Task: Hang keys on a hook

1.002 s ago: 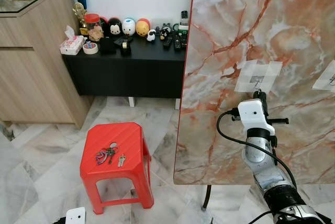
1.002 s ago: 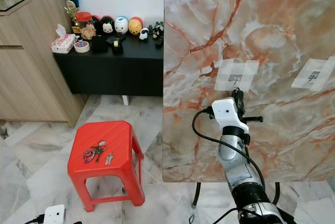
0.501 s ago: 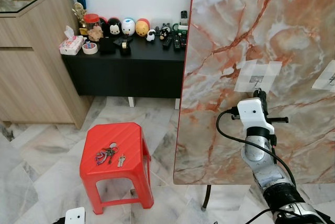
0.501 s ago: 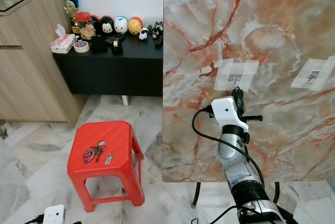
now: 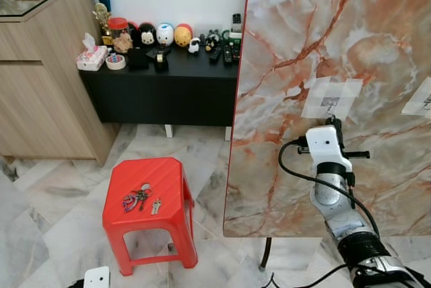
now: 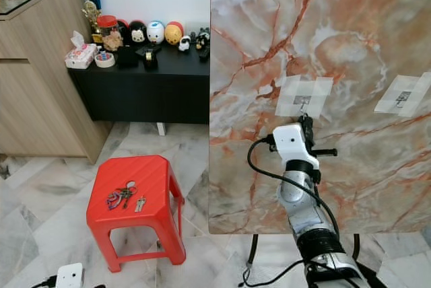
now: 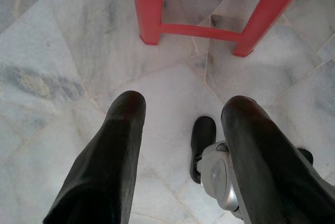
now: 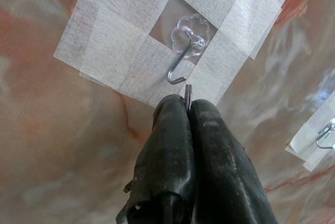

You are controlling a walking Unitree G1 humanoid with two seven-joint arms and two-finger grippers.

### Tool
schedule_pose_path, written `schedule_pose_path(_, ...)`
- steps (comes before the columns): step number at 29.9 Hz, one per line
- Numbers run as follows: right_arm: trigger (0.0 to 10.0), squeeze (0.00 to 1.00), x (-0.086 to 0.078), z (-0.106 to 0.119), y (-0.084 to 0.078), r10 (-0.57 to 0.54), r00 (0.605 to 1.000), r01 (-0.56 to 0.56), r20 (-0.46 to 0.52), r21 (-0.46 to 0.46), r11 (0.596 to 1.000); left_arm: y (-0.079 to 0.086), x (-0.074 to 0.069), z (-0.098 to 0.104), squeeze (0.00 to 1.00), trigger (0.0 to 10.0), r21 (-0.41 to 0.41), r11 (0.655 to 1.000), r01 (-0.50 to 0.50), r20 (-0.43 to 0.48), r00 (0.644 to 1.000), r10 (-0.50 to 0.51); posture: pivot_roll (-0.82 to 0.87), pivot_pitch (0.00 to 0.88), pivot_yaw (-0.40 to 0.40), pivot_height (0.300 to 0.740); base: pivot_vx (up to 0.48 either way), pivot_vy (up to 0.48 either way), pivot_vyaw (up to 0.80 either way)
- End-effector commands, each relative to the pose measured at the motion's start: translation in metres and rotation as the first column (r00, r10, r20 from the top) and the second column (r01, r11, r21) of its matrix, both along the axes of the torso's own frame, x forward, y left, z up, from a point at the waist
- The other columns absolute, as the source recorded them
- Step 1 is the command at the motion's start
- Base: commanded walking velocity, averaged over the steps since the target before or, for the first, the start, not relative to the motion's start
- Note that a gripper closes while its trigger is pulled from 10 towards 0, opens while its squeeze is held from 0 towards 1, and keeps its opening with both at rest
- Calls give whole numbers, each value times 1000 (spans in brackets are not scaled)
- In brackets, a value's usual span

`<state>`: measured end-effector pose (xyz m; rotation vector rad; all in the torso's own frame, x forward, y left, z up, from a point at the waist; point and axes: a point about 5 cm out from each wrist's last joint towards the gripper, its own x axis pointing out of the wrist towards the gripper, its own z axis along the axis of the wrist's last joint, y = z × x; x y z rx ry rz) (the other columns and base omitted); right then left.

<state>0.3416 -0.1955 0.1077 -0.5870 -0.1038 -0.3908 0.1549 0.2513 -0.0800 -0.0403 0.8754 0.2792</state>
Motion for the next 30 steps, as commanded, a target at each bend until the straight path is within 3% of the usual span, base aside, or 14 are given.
schedule_pose_path(1,10000,0,4,10,-3,-2,999,2,42,-8,1000,-4,-4,-3,0,10000,-11,1000,11,-23,1000,-11,28,0,-50,740,0,0,0)
schedule_pose_path(12,10000,0,3,14,-2,0,996,1,86,-7,1000,-4,-4,-3,0,10000,-9,1000,13,-24,1000,-13,28,0,-50,740,0,0,0)
schedule_pose_path(30,10000,0,11,14,1,33,999,-33,37,-3,999,-2,-4,-2,0,10000,-3,1000,2,-19,1000,-2,33,0,-50,740,0,0,0)
